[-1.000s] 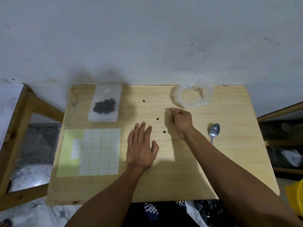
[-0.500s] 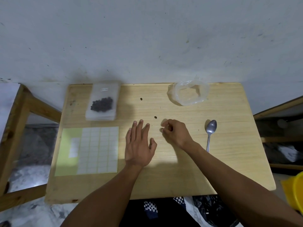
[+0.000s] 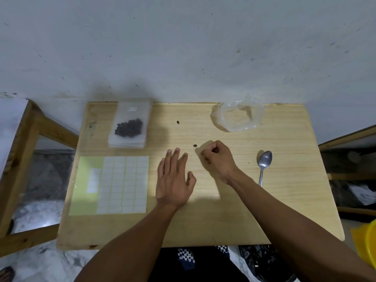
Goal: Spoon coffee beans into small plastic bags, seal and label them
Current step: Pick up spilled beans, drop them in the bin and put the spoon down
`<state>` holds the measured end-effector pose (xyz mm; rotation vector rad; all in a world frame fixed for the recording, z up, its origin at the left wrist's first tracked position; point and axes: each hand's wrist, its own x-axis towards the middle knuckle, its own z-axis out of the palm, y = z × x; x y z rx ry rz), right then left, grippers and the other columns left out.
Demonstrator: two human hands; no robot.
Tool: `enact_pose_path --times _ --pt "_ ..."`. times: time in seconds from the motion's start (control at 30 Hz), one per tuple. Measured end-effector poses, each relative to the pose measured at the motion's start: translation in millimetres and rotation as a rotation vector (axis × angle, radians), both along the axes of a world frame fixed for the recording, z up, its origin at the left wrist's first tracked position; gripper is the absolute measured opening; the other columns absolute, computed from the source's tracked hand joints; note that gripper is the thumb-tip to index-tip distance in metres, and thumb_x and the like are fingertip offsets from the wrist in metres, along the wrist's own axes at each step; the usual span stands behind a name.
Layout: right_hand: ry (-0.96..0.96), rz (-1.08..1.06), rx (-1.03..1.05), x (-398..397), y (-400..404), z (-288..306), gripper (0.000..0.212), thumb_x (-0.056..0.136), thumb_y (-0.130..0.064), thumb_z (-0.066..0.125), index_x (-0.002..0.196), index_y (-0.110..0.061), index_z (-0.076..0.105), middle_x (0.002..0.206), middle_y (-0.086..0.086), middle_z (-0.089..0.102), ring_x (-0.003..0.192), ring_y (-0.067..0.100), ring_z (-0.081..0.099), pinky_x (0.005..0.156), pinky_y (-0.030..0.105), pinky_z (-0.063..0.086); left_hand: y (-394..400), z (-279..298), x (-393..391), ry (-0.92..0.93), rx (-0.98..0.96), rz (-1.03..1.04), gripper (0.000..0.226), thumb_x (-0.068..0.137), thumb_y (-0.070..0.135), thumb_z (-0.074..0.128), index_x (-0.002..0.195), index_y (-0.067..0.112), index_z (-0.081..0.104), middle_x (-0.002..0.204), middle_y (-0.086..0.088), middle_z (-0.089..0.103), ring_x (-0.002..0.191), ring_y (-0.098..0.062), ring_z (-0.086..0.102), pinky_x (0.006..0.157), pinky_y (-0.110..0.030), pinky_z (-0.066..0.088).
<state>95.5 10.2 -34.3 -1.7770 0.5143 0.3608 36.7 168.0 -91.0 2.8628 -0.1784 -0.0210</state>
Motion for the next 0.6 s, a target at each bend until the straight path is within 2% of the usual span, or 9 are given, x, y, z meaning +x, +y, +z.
enact_pose_path --times 0.07,0.17,0.23,0.27,0.37,0.43,0.5,0.6 --pt "-0.026 0.006 -0.030 5.7 0.4 -0.7 0.011 0.083 -0.002 0.060 0.082 -0.012 0.056 0.078 0.001 0.059 0.073 0.014 0.055 0.074 0.029 0.048 -0.3 -0.2 -0.2 0.001 0.003 0.003 0.059 0.091 0.037 0.045 0.147 0.018 0.041 0.160 -0.007 0.028 0.152 -0.024 0.013 0.122 -0.044 0.017" --pt "-0.150 0.123 -0.200 13.1 2.6 -0.3 0.010 0.086 -0.004 0.062 0.086 -0.013 0.064 0.077 -0.015 0.062 0.071 -0.002 0.058 0.071 0.007 0.042 -0.4 -0.5 0.4 -0.008 -0.001 0.008 0.059 0.090 0.037 0.046 0.145 0.018 0.043 0.160 -0.007 0.029 0.152 -0.024 0.014 0.121 -0.045 0.019" --pt "-0.214 0.177 -0.271 17.8 5.3 -1.5 0.010 0.087 -0.003 0.062 0.091 -0.008 0.069 0.077 -0.019 0.061 0.068 -0.010 0.057 0.067 0.000 0.038 -0.3 -1.0 0.5 -0.012 -0.006 0.007 0.059 0.089 0.037 0.046 0.145 0.017 0.044 0.160 -0.007 0.029 0.152 -0.024 0.014 0.121 -0.045 0.019" --pt "-0.235 0.199 -0.301 20.2 6.8 -3.1 0.011 0.087 -0.002 0.062 0.094 -0.006 0.070 0.078 -0.016 0.061 0.068 -0.008 0.057 0.066 -0.001 0.036 -0.1 -1.1 0.4 -0.015 -0.010 0.006 0.059 0.089 0.037 0.046 0.145 0.017 0.045 0.160 -0.007 0.030 0.152 -0.024 0.014 0.121 -0.045 0.019" --pt "-0.278 0.273 -0.368 26.3 11.8 -7.1 0.014 0.087 -0.006 0.065 0.101 -0.004 0.071 0.087 -0.003 0.064 0.074 0.004 0.055 0.068 0.001 0.037 -0.2 -0.2 0.2 -0.015 -0.016 0.007 0.059 0.089 0.037 0.045 0.145 0.017 0.044 0.160 -0.007 0.030 0.152 -0.024 0.014 0.122 -0.044 0.018" --pt "-0.290 0.333 -0.395 29.8 13.9 -11.5 0.013 0.088 -0.008 0.065 0.100 -0.006 0.070 0.091 -0.003 0.062 0.076 0.004 0.054 0.070 0.007 0.037 -0.3 0.6 0.4 -0.017 -0.021 0.009 0.059 0.089 0.037 0.046 0.145 0.017 0.045 0.159 -0.006 0.030 0.152 -0.024 0.014 0.122 -0.044 0.018" --pt "-0.293 0.410 -0.446 31.7 15.8 -13.7 0.011 0.090 -0.009 0.062 0.096 -0.007 0.071 0.089 -0.004 0.057 0.079 0.007 0.052 0.074 0.018 0.037 -0.6 1.4 0.5 -0.026 -0.027 0.013 0.059 0.088 0.037 0.047 0.144 0.017 0.046 0.159 -0.006 0.032 0.151 -0.024 0.016 0.121 -0.044 0.019" --pt "-0.291 0.466 -0.517 32.1 17.7 -11.2 0.014 0.090 -0.007 0.056 0.091 -0.005 0.070 0.090 -0.002 0.052 0.080 0.013 0.051 0.071 0.021 0.034 -0.6 2.3 0.5 -0.047 -0.035 0.017 0.058 0.087 0.036 0.048 0.142 0.017 0.048 0.157 -0.007 0.034 0.151 -0.024 0.019 0.121 -0.043 0.019"
